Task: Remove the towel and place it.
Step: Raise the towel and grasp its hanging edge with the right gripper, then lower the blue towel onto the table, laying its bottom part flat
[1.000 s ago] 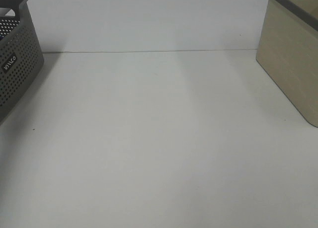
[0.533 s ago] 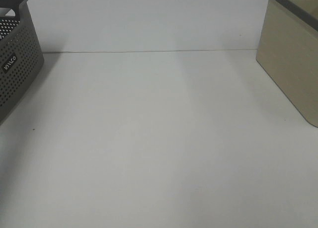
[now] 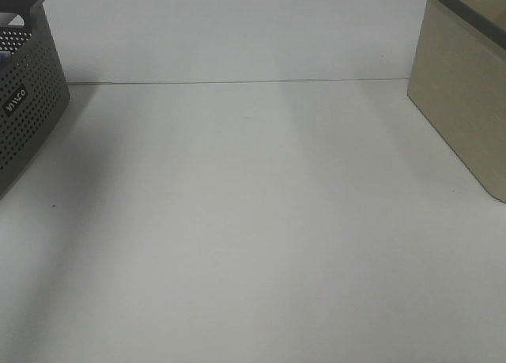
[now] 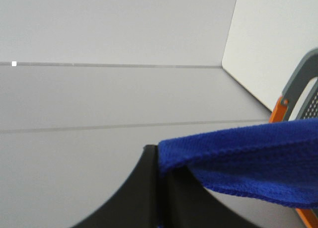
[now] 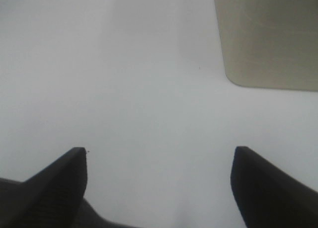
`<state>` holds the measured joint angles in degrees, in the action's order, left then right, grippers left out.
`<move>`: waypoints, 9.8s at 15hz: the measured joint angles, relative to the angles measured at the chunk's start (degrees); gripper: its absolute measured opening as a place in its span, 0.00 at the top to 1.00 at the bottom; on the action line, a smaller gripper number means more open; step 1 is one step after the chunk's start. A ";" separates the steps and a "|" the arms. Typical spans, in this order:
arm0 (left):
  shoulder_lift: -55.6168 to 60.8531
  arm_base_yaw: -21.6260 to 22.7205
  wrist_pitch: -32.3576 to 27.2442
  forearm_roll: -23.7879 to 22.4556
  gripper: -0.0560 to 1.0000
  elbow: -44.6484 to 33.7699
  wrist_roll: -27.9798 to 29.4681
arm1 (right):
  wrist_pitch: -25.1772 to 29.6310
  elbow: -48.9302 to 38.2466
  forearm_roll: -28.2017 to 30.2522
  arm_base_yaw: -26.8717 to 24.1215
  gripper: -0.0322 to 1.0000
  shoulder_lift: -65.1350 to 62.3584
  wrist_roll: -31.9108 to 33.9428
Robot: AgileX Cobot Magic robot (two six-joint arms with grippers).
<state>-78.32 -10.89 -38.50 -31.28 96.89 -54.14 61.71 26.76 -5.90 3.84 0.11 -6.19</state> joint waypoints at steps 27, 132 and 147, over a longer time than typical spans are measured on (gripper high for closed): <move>-0.46 -43.54 -13.92 0.46 0.95 0.00 -13.52 | 7.56 38.85 -92.30 10.71 0.27 97.12 -108.40; -42.23 -2.12 52.14 -34.78 0.95 31.74 67.09 | -45.32 100.73 63.54 19.88 0.95 117.34 31.51; -48.01 -9.17 29.22 -41.60 0.95 38.04 97.46 | -22.52 103.08 28.53 18.05 0.95 116.88 7.73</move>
<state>-126.34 -20.05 -9.28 -72.88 134.93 43.32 39.19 129.83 22.63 21.89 117.00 1.55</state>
